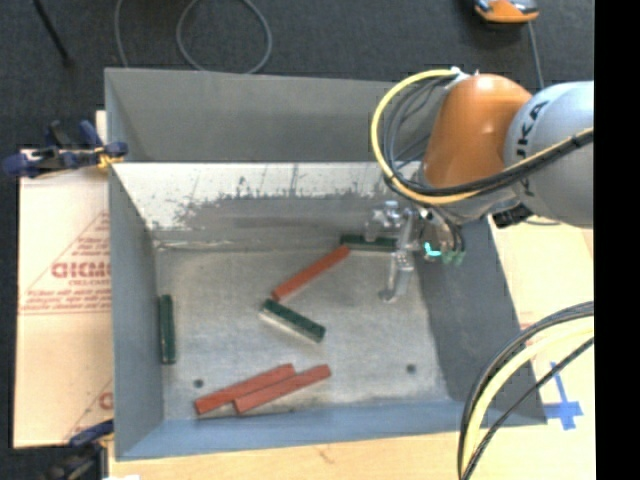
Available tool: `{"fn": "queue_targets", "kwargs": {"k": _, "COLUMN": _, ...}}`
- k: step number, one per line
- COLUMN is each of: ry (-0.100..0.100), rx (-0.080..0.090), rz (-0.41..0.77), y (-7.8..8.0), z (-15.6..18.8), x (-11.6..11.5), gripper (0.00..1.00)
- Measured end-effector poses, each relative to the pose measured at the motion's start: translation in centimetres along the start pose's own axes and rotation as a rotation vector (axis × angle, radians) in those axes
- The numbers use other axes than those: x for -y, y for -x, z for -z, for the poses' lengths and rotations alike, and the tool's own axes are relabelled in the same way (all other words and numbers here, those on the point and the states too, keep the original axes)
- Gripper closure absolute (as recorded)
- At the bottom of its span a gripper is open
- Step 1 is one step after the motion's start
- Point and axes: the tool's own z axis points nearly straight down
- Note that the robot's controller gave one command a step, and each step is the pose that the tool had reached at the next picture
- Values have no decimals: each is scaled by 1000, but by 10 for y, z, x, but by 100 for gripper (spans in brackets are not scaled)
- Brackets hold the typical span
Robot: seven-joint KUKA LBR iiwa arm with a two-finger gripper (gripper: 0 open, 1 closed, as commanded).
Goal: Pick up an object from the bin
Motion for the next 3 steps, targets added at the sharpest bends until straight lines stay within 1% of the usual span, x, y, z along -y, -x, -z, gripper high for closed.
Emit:
{"fn": "queue_targets", "kwargs": {"k": 1, "ry": 4, "rx": -7, "rz": -74, "y": 29, "z": -70, "x": -81, "gripper": 0}}
{"fn": "queue_targets", "kwargs": {"k": 2, "ry": 2, "rx": 0, "rz": -76, "y": 31, "z": -66, "x": -76, "gripper": 100}}
{"fn": "queue_targets", "kwargs": {"k": 3, "ry": -1, "rx": 11, "rz": -62, "y": 28, "z": 58, "x": -51, "gripper": 100}}
